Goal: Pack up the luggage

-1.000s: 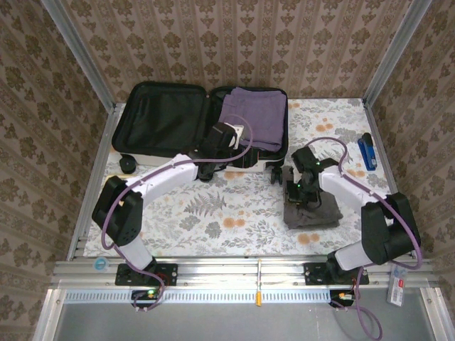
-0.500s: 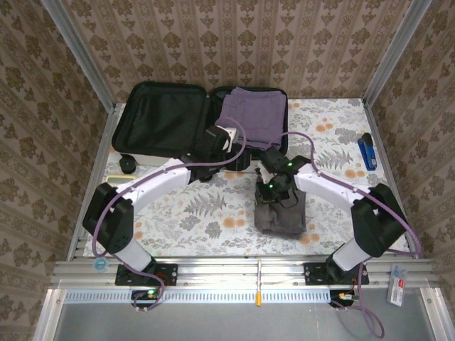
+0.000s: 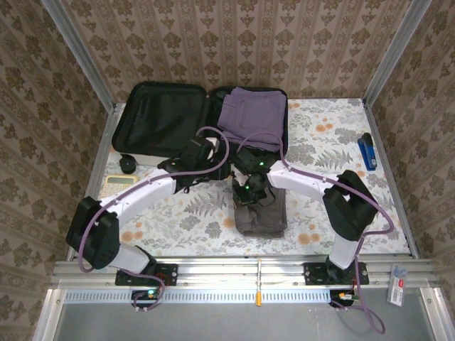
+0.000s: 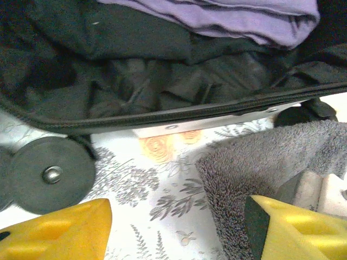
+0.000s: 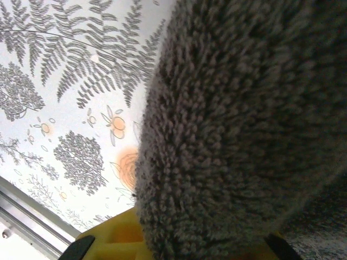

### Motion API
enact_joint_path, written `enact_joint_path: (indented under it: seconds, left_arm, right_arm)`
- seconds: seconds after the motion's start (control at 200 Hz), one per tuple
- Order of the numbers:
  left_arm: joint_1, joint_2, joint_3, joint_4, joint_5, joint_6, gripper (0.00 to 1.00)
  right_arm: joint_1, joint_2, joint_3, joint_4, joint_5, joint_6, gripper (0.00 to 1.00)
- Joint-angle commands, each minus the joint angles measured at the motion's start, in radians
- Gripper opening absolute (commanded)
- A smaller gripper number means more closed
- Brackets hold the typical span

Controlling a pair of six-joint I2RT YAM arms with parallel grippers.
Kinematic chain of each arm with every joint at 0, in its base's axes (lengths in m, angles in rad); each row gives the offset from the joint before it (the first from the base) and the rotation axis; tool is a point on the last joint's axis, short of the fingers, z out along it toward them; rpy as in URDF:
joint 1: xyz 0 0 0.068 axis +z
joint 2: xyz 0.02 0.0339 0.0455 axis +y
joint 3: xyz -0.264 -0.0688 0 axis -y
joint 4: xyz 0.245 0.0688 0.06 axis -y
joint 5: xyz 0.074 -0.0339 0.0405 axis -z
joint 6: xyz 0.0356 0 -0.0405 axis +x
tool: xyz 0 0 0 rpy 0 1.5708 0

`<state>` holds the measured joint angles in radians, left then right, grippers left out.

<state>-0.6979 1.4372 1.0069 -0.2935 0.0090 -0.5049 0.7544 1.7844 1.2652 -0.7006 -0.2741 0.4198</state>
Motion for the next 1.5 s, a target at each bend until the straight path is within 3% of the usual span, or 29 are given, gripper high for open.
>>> enact_joint_path:
  seconds: [0.0,0.115,0.21,0.34,0.51,0.775,0.93,1.12,1.495]
  left_arm:
    - [-0.001,-0.053,-0.02,-0.04,0.0,-0.011,0.68]
    - [0.012,-0.095,-0.033,-0.074,-0.013,-0.008,0.68]
    - [0.019,-0.126,-0.045,-0.095,-0.02,-0.008,0.68]
    - [0.024,-0.156,-0.061,-0.102,-0.024,-0.009,0.68]
    - [0.024,-0.162,-0.071,-0.101,0.021,-0.02,0.68]
    - [-0.025,-0.189,-0.179,-0.081,0.113,-0.076,0.69]
    - [-0.032,-0.196,-0.299,0.082,0.234,-0.141,0.71]
    - [-0.035,-0.155,-0.346,0.188,0.28,-0.175,0.75]
    - [-0.042,0.009,-0.324,0.268,0.345,-0.193,0.75]
  right_arm:
    - [0.051,0.038,0.086,0.036,-0.037,-0.076,0.09]
    - [0.061,0.059,0.118,0.029,-0.032,-0.082,0.14]
    - [0.061,0.051,0.126,0.028,0.0,-0.077,0.34]
    - [0.058,0.016,0.127,0.017,0.049,-0.081,0.46]
    - [0.037,-0.044,0.128,-0.016,0.106,-0.083,0.55]
    - [-0.134,-0.286,-0.09,0.033,0.15,-0.007,0.68]
    - [-0.23,-0.425,-0.207,0.029,0.187,-0.004,0.82]
    - [-0.293,-0.485,-0.355,0.129,0.181,0.036,0.91]
    - [-0.299,-0.407,-0.52,0.387,0.051,0.143,0.93]
